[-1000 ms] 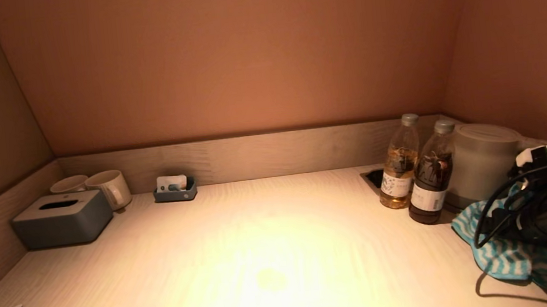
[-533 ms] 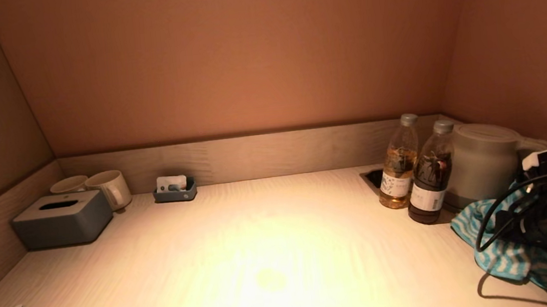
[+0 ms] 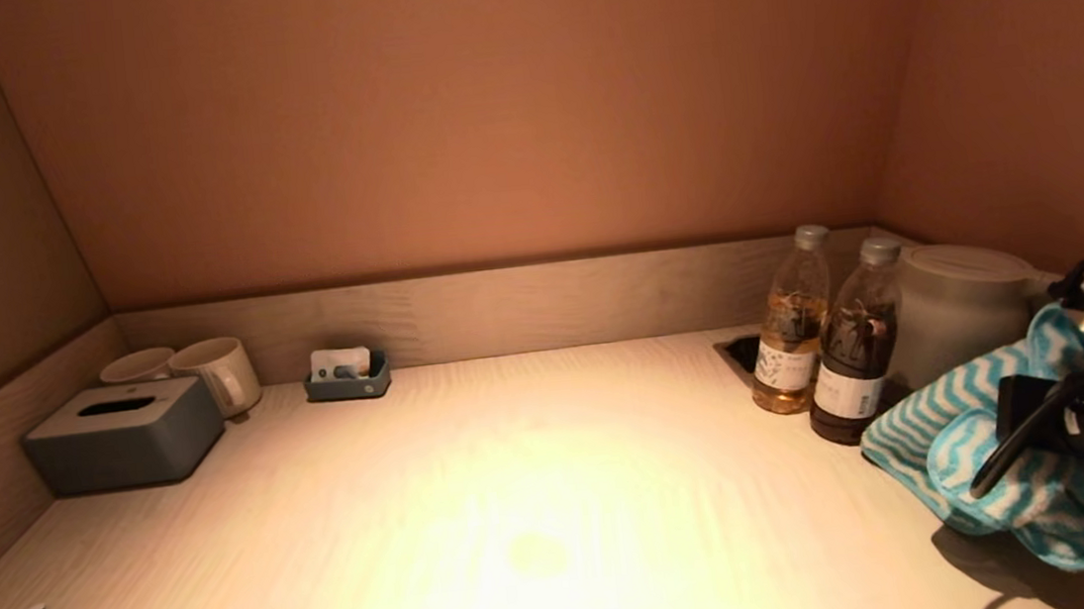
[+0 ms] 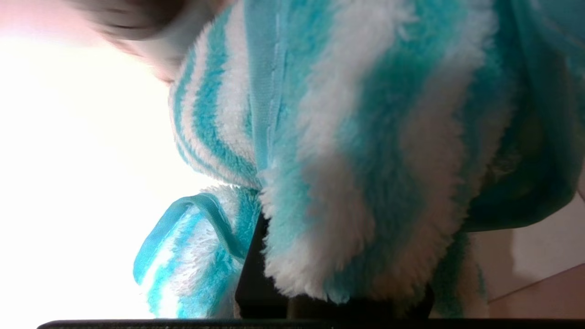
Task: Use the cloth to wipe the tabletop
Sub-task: Pick up the tablecloth, then sweep the stains on the table
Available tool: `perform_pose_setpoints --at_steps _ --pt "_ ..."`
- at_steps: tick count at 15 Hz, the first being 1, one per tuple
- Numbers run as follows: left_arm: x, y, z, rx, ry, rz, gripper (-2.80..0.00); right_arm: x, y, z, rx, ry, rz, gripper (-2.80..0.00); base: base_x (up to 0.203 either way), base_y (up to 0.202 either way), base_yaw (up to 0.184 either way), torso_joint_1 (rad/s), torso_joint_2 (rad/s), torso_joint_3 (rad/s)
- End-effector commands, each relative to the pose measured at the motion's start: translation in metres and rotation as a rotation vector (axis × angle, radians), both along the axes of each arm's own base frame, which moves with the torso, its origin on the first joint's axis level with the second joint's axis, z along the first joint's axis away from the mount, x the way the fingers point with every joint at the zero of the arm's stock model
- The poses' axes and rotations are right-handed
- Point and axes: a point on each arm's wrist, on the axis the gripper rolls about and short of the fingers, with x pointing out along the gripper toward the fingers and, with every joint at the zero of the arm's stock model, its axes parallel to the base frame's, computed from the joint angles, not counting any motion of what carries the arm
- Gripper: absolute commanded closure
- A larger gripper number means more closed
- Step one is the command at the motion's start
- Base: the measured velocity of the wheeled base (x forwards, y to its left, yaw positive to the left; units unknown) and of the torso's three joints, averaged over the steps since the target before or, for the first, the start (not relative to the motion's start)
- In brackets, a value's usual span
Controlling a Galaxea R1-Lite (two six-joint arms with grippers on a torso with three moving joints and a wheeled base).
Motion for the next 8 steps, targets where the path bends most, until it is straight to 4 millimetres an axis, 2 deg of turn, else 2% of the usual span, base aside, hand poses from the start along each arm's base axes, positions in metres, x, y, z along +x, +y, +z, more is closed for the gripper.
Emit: perform_pose_setpoints --at_steps 1,4,6,8 --pt "0.0 0.0 0.0 0.0 0.0 0.001 0.0 -0.034 0.018 0.036 -0.032 -0.153 0.052 0.0 0.0 0.0 0.0 0.0 0.0 0.0" --pt "0.0 0.0 0.0 0.001 0.0 0.001 0.0 -0.073 0.049 0.066 -0.015 -0.302 0.248 0.0 0.0 0.0 0.0 0.0 0.0 0.0" --pt "0.0 0.0 0.0 0.001 0.0 0.001 0.0 -0.085 0.066 0.083 0.007 -0.331 0.378 0.0 0.0 0.0 0.0 0.0 0.0 0.0" --pt "0.0 0.0 0.0 0.0 0.0 0.001 0.0 -0.088 0.077 0.09 0.024 -0.34 0.462 0.0 0.0 0.0 0.0 0.0 0.0 0.0"
